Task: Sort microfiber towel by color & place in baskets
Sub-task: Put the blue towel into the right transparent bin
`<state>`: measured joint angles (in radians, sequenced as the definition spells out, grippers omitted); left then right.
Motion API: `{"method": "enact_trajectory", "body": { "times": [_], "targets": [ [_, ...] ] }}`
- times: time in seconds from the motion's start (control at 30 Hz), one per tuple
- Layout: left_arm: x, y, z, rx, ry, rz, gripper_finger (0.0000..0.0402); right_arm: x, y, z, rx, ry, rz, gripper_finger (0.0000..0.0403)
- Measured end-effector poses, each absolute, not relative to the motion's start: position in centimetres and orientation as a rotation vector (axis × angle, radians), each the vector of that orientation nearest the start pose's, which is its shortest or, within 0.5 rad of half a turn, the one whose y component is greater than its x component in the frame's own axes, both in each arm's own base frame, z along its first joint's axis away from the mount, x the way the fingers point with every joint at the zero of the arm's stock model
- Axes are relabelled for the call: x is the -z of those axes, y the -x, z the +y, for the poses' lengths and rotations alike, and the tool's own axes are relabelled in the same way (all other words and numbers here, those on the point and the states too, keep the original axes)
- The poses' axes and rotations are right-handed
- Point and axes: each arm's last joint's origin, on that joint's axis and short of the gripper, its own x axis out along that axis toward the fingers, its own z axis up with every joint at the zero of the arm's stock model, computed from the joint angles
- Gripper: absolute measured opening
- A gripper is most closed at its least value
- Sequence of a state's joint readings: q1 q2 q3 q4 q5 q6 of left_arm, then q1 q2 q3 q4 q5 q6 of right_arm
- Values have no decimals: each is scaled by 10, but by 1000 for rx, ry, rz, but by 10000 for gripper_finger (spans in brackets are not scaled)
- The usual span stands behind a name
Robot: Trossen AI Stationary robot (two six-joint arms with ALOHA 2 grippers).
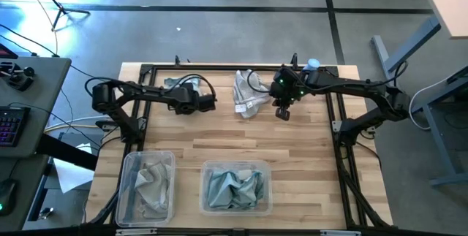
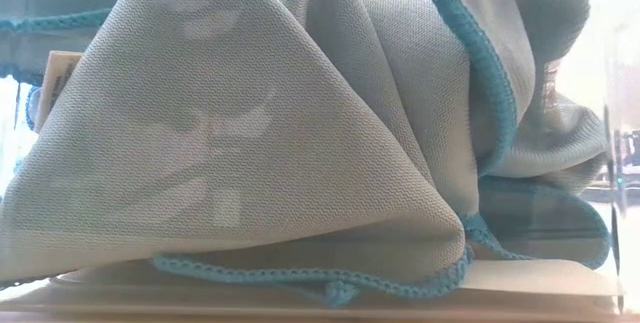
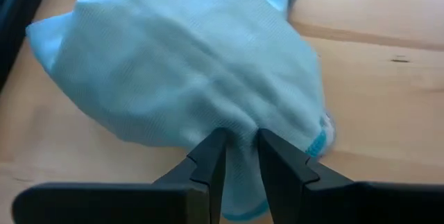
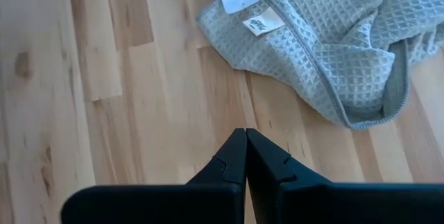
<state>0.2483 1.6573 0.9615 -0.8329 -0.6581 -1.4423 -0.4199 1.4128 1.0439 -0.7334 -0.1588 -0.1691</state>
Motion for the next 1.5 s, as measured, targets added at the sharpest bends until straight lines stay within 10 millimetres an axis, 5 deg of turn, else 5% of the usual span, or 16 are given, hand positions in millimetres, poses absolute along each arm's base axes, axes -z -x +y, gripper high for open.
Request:
{"method": "enact_trajectory", "body": {
  "times": [0.3, 0.5, 0.7, 1.03, 1.5],
  "targets": [
    [-165, -260, 101, -1509, 749, 808, 6, -247, -252, -109, 129, -153, 1044, 0],
    [-181, -264, 86, -1419, 759, 770, 1, -248, -253, -109, 132, -146, 1024, 0],
    [-234, -253, 64, -1376, 680, 609, 0, -249, -255, -110, 135, -138, 1001, 0],
    [-333, -200, 52, -1431, 495, 378, 0, -256, -263, -114, 164, -129, 892, 0],
    [-416, -177, 55, -1363, 193, 362, 0, -267, -277, -112, 253, -361, 701, 0]
  ]
}}
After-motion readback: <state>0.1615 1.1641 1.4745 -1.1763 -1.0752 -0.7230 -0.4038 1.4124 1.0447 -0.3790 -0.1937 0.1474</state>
